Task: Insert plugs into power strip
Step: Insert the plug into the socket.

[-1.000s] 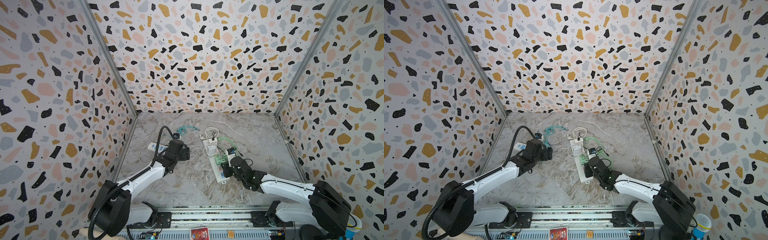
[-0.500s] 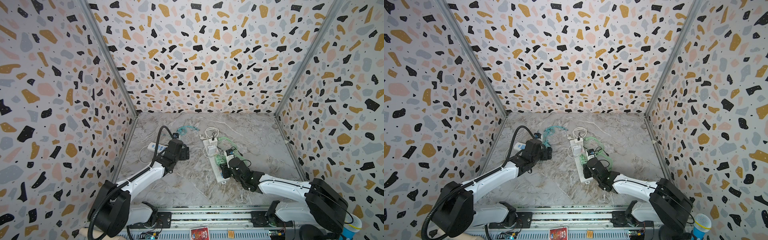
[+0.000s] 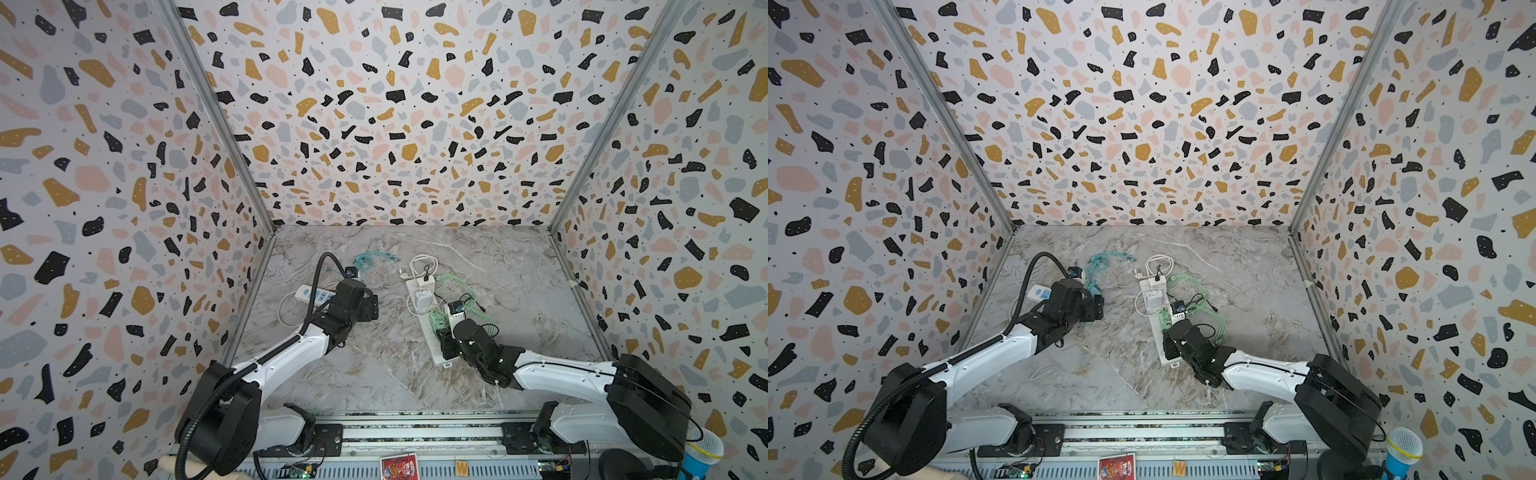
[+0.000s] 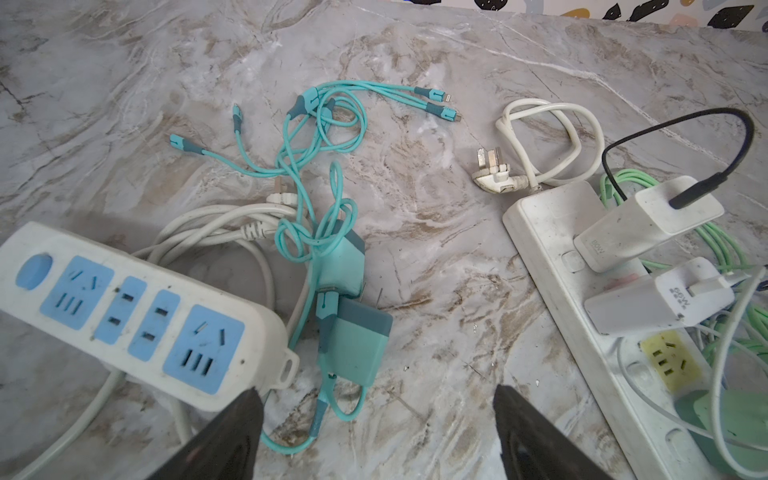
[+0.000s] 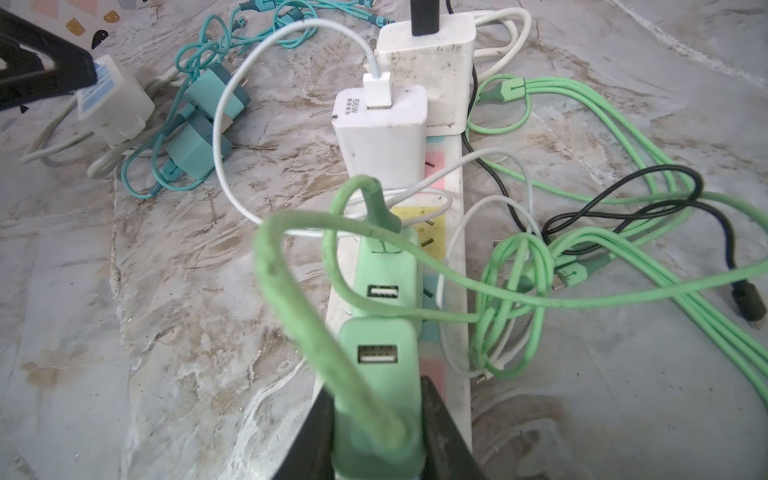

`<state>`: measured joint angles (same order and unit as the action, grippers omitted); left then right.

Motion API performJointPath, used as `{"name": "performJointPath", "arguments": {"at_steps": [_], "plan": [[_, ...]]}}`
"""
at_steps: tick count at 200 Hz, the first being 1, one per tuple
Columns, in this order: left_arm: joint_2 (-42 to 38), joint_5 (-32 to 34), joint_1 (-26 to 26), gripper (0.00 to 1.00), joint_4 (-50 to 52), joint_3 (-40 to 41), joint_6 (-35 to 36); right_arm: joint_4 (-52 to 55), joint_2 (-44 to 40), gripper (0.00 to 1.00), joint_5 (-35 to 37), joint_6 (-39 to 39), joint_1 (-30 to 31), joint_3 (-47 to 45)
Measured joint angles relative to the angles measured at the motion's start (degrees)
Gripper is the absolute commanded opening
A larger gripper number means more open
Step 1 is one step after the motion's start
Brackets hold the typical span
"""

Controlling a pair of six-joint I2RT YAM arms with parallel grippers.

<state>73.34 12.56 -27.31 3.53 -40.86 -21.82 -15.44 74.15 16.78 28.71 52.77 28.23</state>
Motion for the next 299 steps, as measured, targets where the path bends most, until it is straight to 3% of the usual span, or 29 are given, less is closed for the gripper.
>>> {"name": "performJointPath", "arguments": {"at_steps": [196, 258, 299], "plan": [[-0.7, 0.0, 0.3, 0.88, -0.2, 0.0, 0.0, 0.5, 1.4, 0.13, 4.5, 0.8, 0.9, 0.0], [-2.2, 0.6, 0.6, 0.89, -0.1, 0.0, 0.2, 11.5, 6.7, 0.12, 7.4, 0.9, 3.7, 7.3], [-4.0, 3.2, 1.3, 1.0, 1.6, 0.0, 0.1, 18.0, 11.0, 0.12, 9.4, 2.8, 4.3, 13.3]]}}
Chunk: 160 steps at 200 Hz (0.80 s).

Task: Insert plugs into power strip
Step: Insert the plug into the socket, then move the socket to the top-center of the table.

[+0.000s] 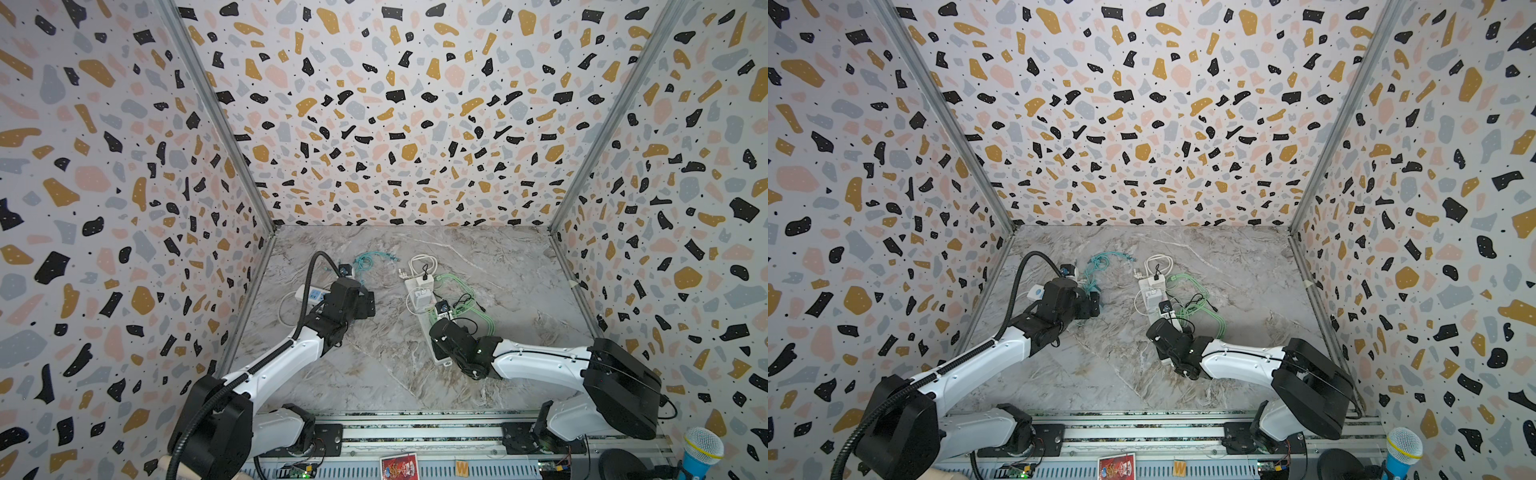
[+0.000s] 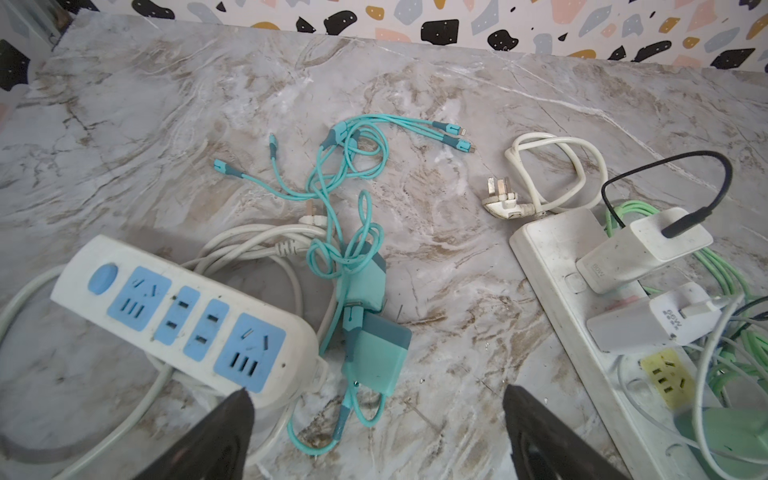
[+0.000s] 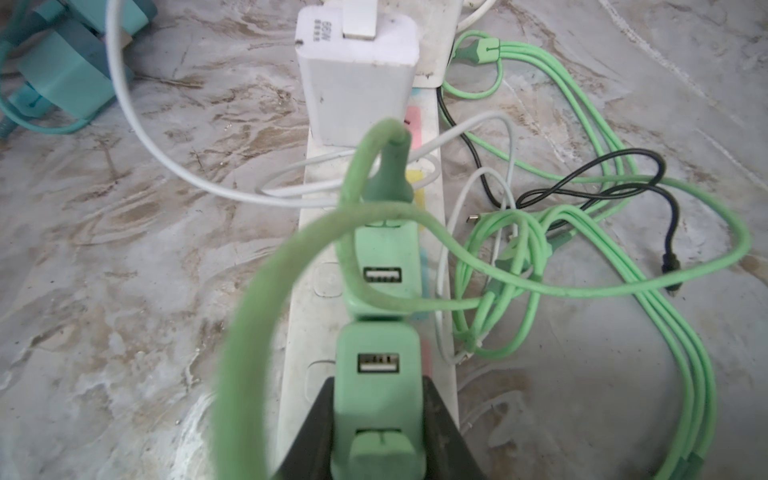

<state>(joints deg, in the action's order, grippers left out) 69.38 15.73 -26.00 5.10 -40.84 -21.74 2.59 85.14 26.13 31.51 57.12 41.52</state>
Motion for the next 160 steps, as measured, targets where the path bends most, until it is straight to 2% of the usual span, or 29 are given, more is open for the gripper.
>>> {"name": "performJointPath", "arguments": {"at_steps": [30, 63, 121, 160], "plan": [[-2.6, 2.5, 1.7, 1.0, 0.9, 0.0, 0.0, 0.8, 2.7, 0.11, -1.0, 0.6, -2.3, 3.0], [-2.1, 3.9, 5.5, 1.0, 2.5, -1.0, 0.3, -0.7, 2.9, 0.11, -5.9, -1.2, -8.9, 3.3], [8.3, 3.8, 12.9, 1.0, 4.7, -8.8, 1.0, -1.5, 3.4, 0.11, -10.5, -6.4, -22.0, 4.2], [15.8, -0.3, 21.9, 0.99, 5.7, -11.5, 0.0, -1.1, 5.0, 0.13, -11.8, -8.4, -25.6, 6.4]]}}
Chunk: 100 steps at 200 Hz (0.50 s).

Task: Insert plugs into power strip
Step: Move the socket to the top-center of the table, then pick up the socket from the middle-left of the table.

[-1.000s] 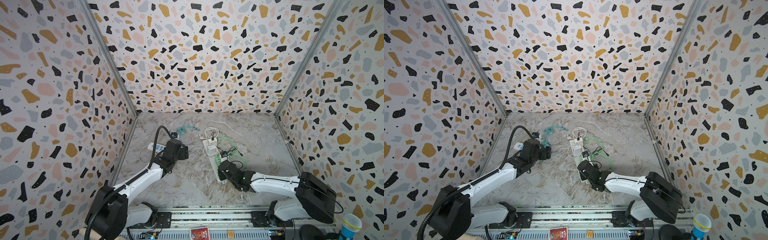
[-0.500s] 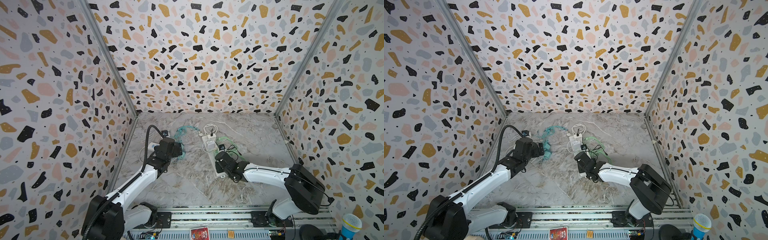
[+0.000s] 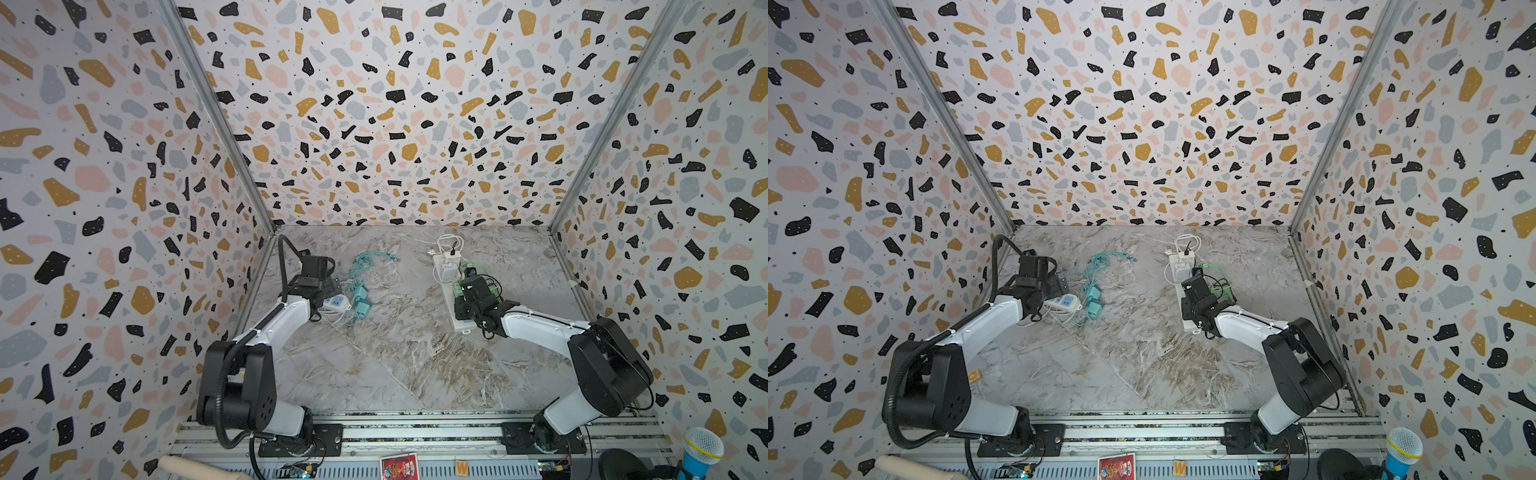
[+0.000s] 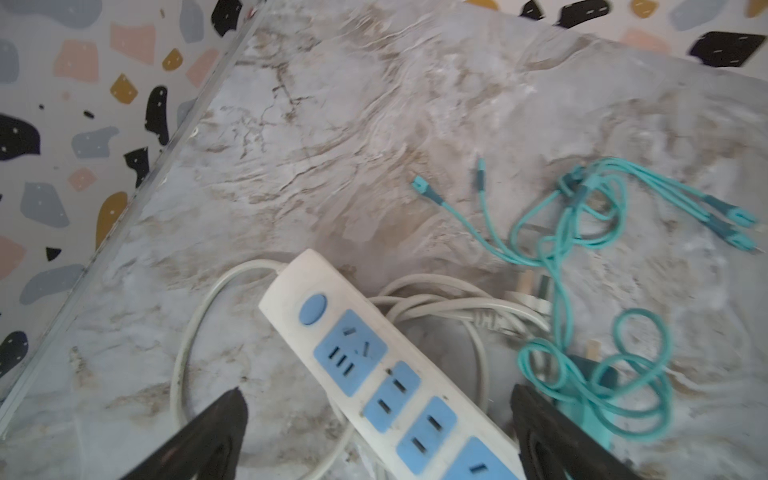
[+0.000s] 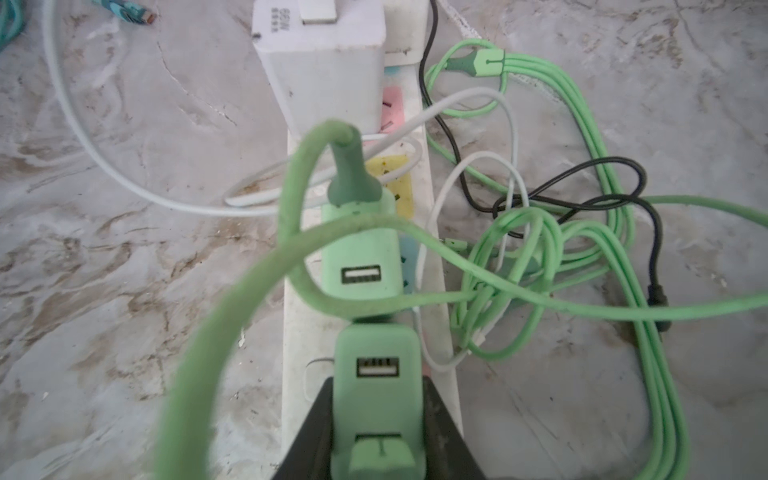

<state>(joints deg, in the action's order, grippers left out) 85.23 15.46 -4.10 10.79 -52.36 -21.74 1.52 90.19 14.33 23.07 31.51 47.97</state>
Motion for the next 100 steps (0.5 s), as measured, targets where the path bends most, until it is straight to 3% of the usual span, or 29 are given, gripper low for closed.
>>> {"name": "performJointPath", "arguments": {"at_steps": [22, 100], "plan": [[3.0, -1.7, 2.9, 1.0, 0.4, -0.1, -0.9, 0.7, 0.0, 0.17, -1.6, -0.9, -0.6, 0.4], [11.3, -5.0, 2.8, 1.0, 0.7, -4.4, -4.4, 3.6, 0.0, 0.33, -6.2, -3.1, -1.7, 2.1]]}}
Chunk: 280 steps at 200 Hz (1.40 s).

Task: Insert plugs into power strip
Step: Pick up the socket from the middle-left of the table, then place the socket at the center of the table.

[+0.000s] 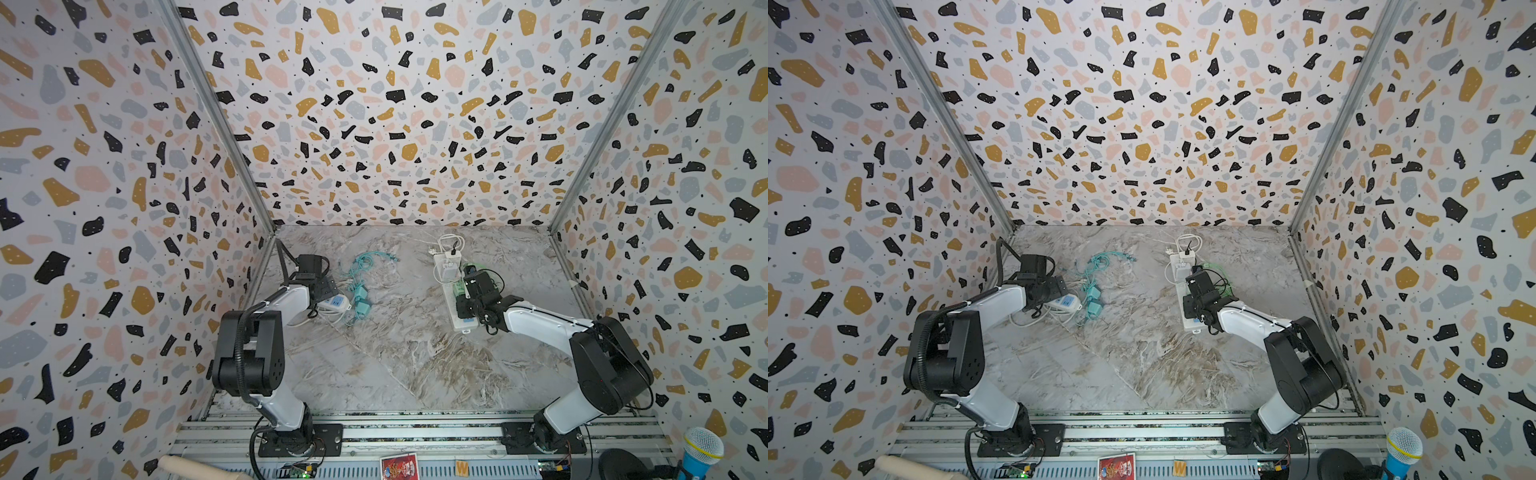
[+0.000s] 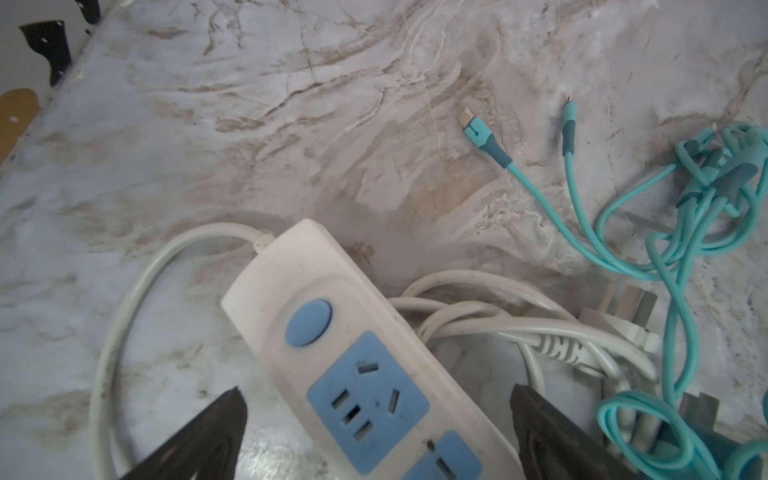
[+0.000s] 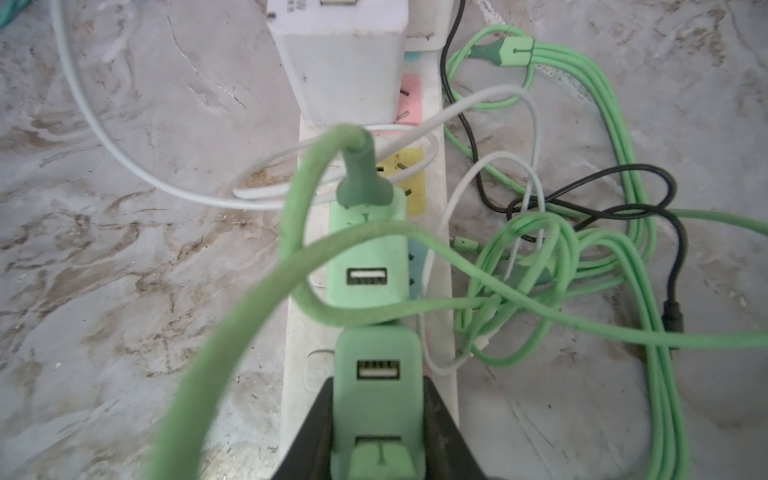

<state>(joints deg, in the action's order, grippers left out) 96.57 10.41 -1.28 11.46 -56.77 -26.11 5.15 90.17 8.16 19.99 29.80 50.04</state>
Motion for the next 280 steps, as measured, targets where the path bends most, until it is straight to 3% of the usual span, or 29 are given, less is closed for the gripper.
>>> {"name": "performJointPath", "arguments": {"at_steps": [44, 69, 130, 158, 218, 241, 280], "plan": [[3.2, -1.0, 0.1, 1.0, -0.8, -1.2, -1.4, 3.9, 0.1, 0.45, -2.0, -0.9, -0.2, 0.2], [4.5, -1.6, 0.1, 0.92, -1.5, -1.2, -1.9, 4.4, 0.1, 0.47, -3.0, -0.9, -0.2, 0.2], [4.8, -3.9, 0.1, 0.52, -2.6, -1.2, -1.9, 7.6, -2.0, 0.5, -3.5, -0.9, -0.2, 1.2], [4.3, -4.6, 0.1, 0.4, -2.4, -1.2, -1.5, 9.1, -4.0, 0.52, -3.6, -1.1, -0.2, 3.3], [-10.5, -8.6, -0.4, 0.32, 2.4, -1.0, 2.5, 13.6, -6.8, 0.53, -7.6, -1.5, -0.7, 8.6], [-16.8, -10.4, -4.9, 0.32, 2.7, 0.2, 4.7, 14.9, -7.3, 0.53, -9.5, -1.5, -0.9, 10.0], [-17.9, -12.9, -22.0, 0.32, 1.9, 1.7, 7.2, 17.0, -7.3, 0.54, -11.8, -2.0, -2.7, 12.0]]}}
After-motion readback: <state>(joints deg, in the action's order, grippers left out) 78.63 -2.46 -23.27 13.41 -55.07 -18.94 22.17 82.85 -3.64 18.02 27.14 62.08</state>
